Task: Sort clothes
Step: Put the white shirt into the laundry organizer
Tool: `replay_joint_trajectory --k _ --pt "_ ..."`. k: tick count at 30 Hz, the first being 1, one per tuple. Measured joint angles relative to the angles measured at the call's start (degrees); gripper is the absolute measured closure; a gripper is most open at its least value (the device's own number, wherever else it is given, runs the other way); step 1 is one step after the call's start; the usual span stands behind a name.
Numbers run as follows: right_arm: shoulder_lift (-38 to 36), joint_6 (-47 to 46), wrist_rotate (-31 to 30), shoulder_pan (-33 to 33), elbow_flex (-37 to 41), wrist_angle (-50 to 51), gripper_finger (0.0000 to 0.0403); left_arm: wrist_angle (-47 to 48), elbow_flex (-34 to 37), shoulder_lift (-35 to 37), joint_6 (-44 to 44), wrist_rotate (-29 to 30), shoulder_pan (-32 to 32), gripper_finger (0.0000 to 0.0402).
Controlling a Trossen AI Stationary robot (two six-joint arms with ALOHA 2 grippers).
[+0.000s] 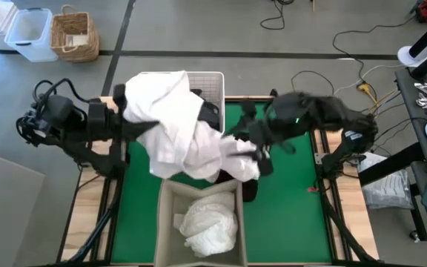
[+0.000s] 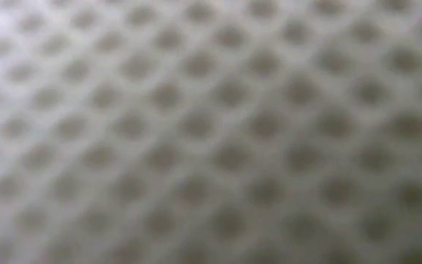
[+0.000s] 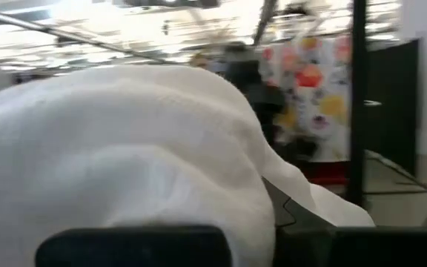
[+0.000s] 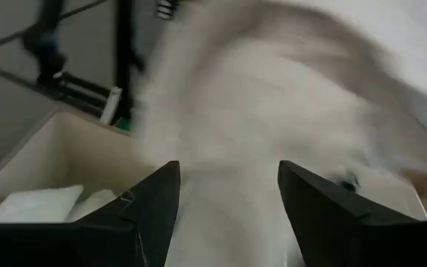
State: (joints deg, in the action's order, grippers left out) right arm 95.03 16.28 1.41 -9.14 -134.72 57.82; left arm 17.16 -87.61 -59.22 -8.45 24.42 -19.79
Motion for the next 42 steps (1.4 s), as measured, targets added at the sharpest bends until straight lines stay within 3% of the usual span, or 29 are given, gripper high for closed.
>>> replay_joint_trajectory --k 3,8,13,18,26,35,39,42 --pt "1.5 4.0 -1.9 -2.4 0.0 -1.8 0.0182 -0.5 0.0 0.5 0.2 3.0 0.0 0.0401" --pt "4.6 7.7 -17.2 -4.8 -0.1 -2.7 0.0181 -1.8 0.0 0.1 0.5 3.3 0.0 0.0402" --pt "6.9 7.2 -19.4 -4.8 0.0 -7.4 0.0183 -2.0 0.0 -0.7 0.8 3.2 0.0 0.0401" --pt "8.3 10.3 -27.4 -4.9 0.0 -11.2 0.0179 -2.0 0.0 -1.3 1.0 3.1 0.0 0.0401" --pt "9.4 13.5 -20.8 -4.2 -0.1 -15.4 0.0162 -3.9 0.0 -2.7 2.3 -0.1 0.0 0.0401" --pt "11.6 13.8 -21.2 -2.9 0.0 -20.0 0.0143 -9.8 0.0 -6.1 4.3 -3.8 0.0 0.0401" --pt "12.1 13.1 -20.7 -2.2 0.0 -20.4 0.0159 -11.2 0.0 -6.8 6.0 -5.9 0.0 0.0401" --pt "12.1 13.6 -19.5 -2.1 0.0 -20.5 0.02 -11.0 0.0 -6.8 6.1 -5.9 0.0 0.0401"
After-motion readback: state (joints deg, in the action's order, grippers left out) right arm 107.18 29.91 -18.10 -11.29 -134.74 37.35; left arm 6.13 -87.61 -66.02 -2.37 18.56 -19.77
